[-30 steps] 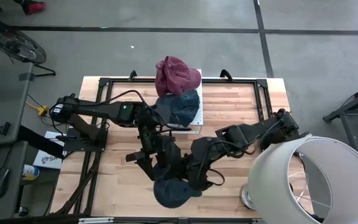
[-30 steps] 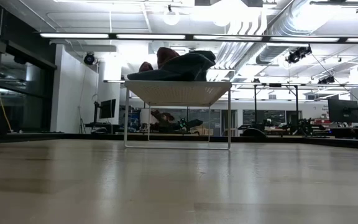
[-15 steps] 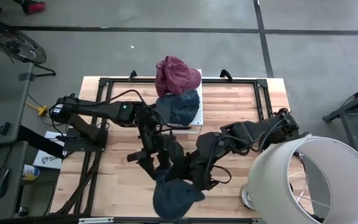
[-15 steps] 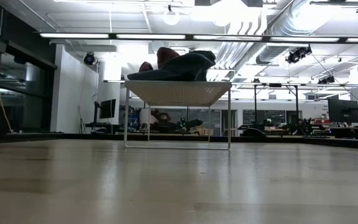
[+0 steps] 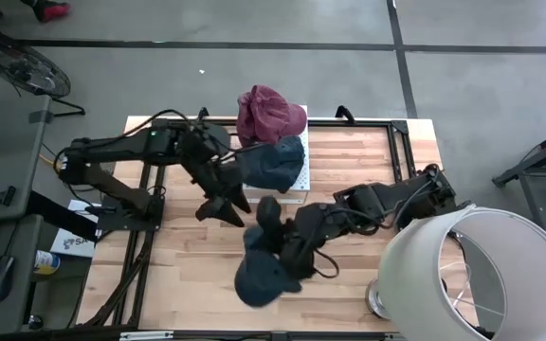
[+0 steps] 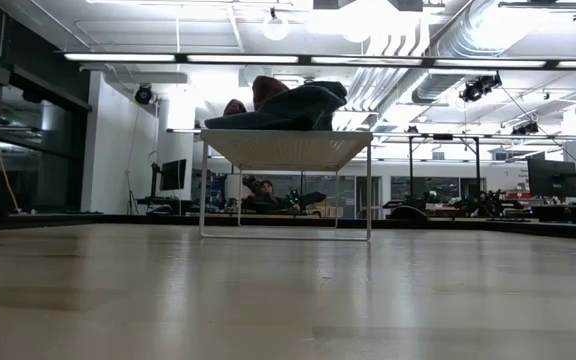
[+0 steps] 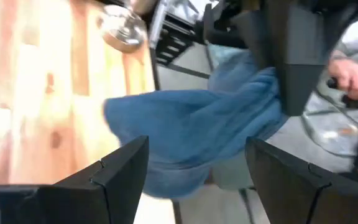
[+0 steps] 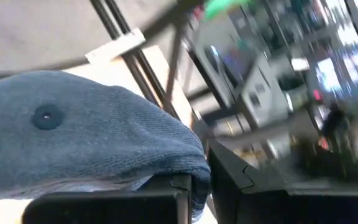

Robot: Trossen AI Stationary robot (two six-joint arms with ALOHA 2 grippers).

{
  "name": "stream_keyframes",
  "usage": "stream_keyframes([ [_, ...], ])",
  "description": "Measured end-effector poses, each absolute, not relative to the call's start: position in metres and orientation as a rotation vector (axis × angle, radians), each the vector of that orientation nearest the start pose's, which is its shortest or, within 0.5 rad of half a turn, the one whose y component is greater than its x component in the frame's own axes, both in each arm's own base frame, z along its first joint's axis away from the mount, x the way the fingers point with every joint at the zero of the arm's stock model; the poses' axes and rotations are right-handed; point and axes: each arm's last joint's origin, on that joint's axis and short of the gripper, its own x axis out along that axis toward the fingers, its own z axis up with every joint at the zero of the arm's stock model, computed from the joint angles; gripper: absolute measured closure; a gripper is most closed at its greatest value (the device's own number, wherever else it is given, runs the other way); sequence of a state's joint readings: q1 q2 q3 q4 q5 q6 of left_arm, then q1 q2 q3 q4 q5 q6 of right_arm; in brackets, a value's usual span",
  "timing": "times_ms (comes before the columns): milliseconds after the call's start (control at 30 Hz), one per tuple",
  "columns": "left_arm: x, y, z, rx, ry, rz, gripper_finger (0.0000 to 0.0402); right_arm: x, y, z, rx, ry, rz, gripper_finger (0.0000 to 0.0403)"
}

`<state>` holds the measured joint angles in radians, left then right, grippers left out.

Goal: Pick & Place hat
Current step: Stack the blue cap on top of the other blue cap on the shelf

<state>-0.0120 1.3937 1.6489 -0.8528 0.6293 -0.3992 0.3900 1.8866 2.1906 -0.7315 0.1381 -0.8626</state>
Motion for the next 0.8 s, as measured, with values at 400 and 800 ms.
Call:
stream_keyframes([
  [400,0.258,-0.026,0.439,-0.52,0.654,-0.291,0.0138,0.385,0.122,0.439,-0.911,0.448,0.099,0.0382],
  [800,0.248,-0.026,0.447,-0.514,0.616,-0.313,0.0138,0.387,0.112,0.438,-0.877,0.493,-0.003,0.0382],
])
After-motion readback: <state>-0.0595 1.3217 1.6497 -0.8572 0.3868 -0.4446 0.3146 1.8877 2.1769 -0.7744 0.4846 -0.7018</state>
